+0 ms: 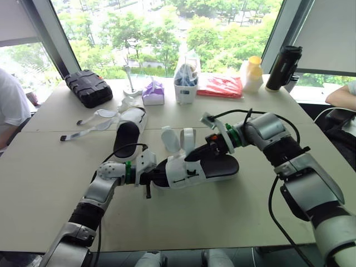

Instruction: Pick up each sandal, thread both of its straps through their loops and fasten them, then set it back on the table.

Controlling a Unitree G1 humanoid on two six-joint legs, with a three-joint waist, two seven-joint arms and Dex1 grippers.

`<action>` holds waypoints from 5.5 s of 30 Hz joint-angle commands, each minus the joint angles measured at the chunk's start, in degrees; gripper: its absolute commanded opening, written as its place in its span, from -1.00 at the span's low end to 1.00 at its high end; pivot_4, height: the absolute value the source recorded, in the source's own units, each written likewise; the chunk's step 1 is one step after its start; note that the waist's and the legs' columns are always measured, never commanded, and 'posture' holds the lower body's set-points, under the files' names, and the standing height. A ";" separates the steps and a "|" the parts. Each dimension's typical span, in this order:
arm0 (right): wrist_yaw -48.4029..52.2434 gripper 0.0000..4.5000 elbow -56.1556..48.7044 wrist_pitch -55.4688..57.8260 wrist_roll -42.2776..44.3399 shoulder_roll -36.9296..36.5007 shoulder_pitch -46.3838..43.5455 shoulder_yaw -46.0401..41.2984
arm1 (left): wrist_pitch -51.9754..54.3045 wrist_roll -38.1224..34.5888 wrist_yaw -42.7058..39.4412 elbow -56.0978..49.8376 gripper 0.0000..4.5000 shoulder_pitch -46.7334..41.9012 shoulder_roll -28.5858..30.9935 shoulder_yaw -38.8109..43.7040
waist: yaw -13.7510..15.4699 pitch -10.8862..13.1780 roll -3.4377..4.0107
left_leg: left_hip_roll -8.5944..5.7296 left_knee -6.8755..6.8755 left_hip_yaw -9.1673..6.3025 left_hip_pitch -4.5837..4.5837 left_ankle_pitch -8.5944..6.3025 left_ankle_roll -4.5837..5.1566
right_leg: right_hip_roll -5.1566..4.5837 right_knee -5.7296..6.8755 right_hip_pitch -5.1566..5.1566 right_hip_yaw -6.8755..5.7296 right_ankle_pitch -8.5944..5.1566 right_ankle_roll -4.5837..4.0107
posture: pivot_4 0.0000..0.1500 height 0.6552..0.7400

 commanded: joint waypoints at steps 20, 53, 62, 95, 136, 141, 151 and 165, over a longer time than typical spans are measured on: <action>8.58 -0.97 5.02 2.59 -5.04 2.90 -5.80 3.59 | 1.13 1.69 0.56 -0.07 -1.00 1.33 -0.09 -1.90 | -0.02 0.00 0.02 | -0.01 0.00 -0.05 -0.02 0.00 -0.02 | -0.02 0.03 -0.05 0.01 0.00 0.00 | 1.00 1.00; 8.20 -0.97 -16.24 -11.81 -11.75 -1.66 8.20 1.33 | 1.65 1.33 1.32 -0.52 -1.00 1.52 0.16 -1.69 | -0.41 -0.08 0.11 | -0.01 -0.04 -0.05 -0.01 -0.01 -0.04 | -0.01 -0.02 -0.04 0.02 0.00 0.00 | 1.00 1.00; 5.71 -0.97 -23.25 -9.48 -10.85 -3.00 11.76 1.01 | 1.84 1.40 1.39 -0.73 -1.00 1.85 -0.32 -2.19 | -0.23 -0.08 0.11 | 0.00 -0.03 -0.03 -0.02 -0.02 -0.03 | -0.02 -0.04 -0.05 0.03 0.00 0.01 | 1.00 1.00; -19.24 0.99 -53.49 5.65 7.33 -10.71 39.10 -20.97 | 0.35 1.75 0.31 2.50 -1.00 -0.22 -0.76 -2.53 | 0.15 -0.10 0.05 | 0.09 0.08 -0.01 0.03 -0.03 0.01 | -0.06 -0.04 0.10 0.01 0.02 0.07 | 1.00 1.00; -33.69 -0.97 -47.83 12.79 15.25 -2.27 38.28 -16.39 | 1.02 2.18 0.45 0.99 -1.00 0.57 -1.55 -3.12 | 0.02 -0.11 0.04 | 0.07 0.13 -0.02 0.05 -0.05 0.03 | 0.00 -0.04 0.14 0.01 0.02 0.09 | 1.00 1.00; -28.28 -0.97 -50.92 12.12 15.44 -8.22 40.86 -10.26 | 1.59 2.06 0.24 0.40 -1.00 0.79 -1.33 -3.14 | 0.06 -0.11 0.04 | 0.07 0.13 -0.02 0.03 -0.08 0.09 | -0.01 -0.06 0.15 0.00 0.01 0.11 | 1.00 1.00; -24.25 -0.97 -57.79 10.18 15.34 -14.61 45.45 -2.81 | 4.19 2.33 0.34 -3.05 -1.00 3.62 0.01 -3.47 | 0.08 -0.12 0.02 | 0.10 0.13 -0.02 0.04 -0.11 0.14 | -0.02 -0.11 0.18 0.00 -0.04 0.19 | 1.00 1.00; -22.21 -0.97 -66.97 5.13 17.50 -18.88 44.30 -8.98 | 1.19 5.81 0.01 1.75 -1.00 1.84 0.02 -5.99 | 0.16 -0.13 0.02 | 0.11 0.13 -0.01 0.05 -0.15 0.19 | -0.04 -0.15 0.23 0.00 -0.08 0.24 | 1.00 1.00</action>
